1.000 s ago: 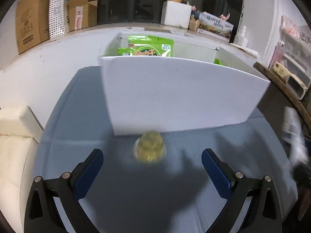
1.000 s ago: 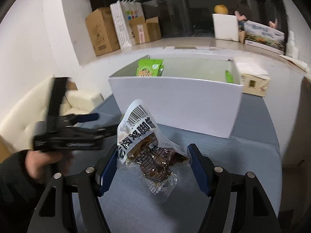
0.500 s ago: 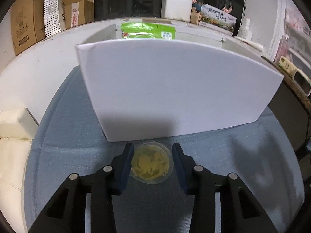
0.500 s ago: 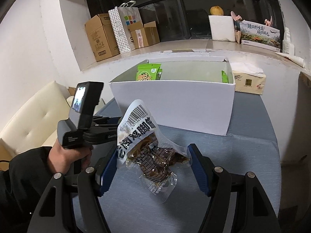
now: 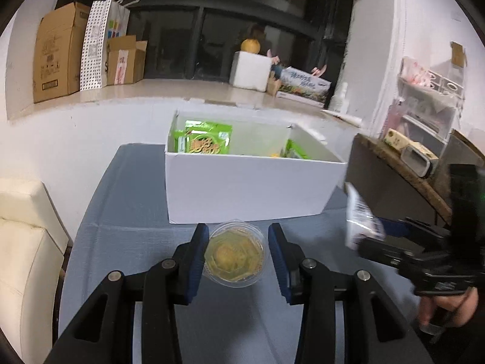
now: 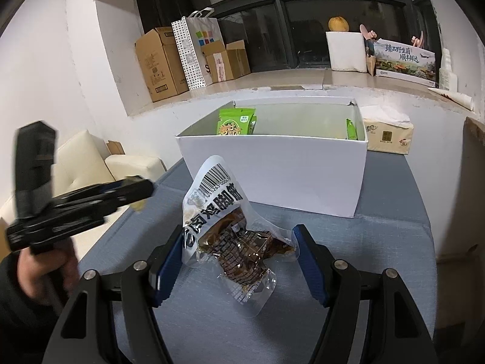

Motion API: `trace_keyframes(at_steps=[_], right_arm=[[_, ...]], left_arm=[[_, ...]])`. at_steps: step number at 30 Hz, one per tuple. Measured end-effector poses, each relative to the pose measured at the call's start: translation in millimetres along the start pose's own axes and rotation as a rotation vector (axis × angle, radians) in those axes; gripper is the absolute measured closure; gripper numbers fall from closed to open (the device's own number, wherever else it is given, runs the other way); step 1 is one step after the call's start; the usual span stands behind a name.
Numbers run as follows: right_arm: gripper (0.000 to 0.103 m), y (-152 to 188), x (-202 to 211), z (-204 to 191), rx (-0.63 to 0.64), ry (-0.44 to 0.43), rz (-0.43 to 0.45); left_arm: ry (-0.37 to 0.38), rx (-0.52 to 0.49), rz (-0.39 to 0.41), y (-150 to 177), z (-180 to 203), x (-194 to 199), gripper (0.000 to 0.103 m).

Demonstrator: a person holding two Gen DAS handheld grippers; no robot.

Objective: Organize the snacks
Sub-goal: 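Drop the jelly cup into the box with the left gripper while the right drops the meat bag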

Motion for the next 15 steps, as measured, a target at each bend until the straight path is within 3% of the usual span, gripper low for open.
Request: trace_keyframes(at_steps=[7, 15], right_arm=[[0.029, -27, 8, 4, 0.004, 0.018, 0.041], [0.029, -123, -3, 32, -0.007, 0.052, 0.098]], left_arm=[[0.004, -0.032, 0.045, -33, 7, 12, 0.058], [0.015, -0.066, 0.037, -125, 7, -57, 0.058]])
Point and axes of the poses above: each gripper's, at about its wrist camera, not at the fingertips, and x roughly against the way its jaws point, z to its right, y to its underside, the point moved 6 cm from there along -x, roughly the way its jaws point, and after that the axes turned 7 degrees about -z, right-handed, at the moved point
